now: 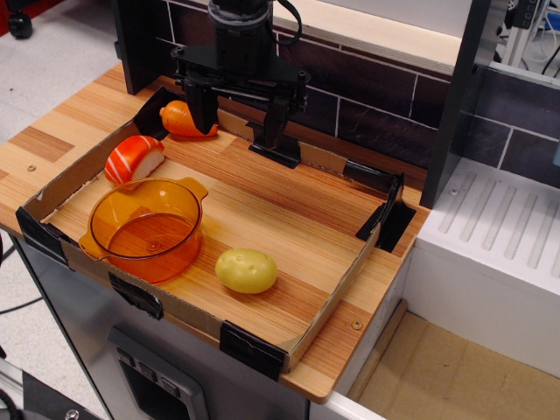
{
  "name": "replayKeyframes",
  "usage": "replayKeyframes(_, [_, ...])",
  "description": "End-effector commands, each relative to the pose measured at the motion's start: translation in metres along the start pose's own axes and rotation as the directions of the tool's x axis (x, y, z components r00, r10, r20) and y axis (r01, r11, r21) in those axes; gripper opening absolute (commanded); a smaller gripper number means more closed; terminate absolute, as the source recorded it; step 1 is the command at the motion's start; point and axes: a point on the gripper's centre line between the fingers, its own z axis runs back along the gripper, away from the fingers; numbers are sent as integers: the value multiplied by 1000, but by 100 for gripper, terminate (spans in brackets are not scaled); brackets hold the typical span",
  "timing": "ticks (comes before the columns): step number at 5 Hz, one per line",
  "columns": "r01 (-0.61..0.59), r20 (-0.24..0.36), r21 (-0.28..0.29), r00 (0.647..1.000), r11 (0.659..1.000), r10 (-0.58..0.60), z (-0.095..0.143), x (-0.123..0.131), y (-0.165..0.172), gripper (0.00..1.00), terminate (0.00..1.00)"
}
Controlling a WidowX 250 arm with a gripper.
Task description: Put sushi in pot
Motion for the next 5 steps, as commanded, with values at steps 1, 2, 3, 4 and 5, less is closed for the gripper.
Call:
replayKeyframes(1, [0,0,0,1000,1000,0,0,0,0,100,0])
replayKeyframes(2, [69,-6,-68,998,995,-70,23,12,29,100,0])
replayKeyframes(3, [111,7,-134,994,985,-111,40,21,66,100,0])
replayKeyframes(4, [124,-14,-158,992,980,-128,39,24,92,100,0])
replayKeyframes(5, [169,-48,-162,983,972,-179,22,18,109,100,0])
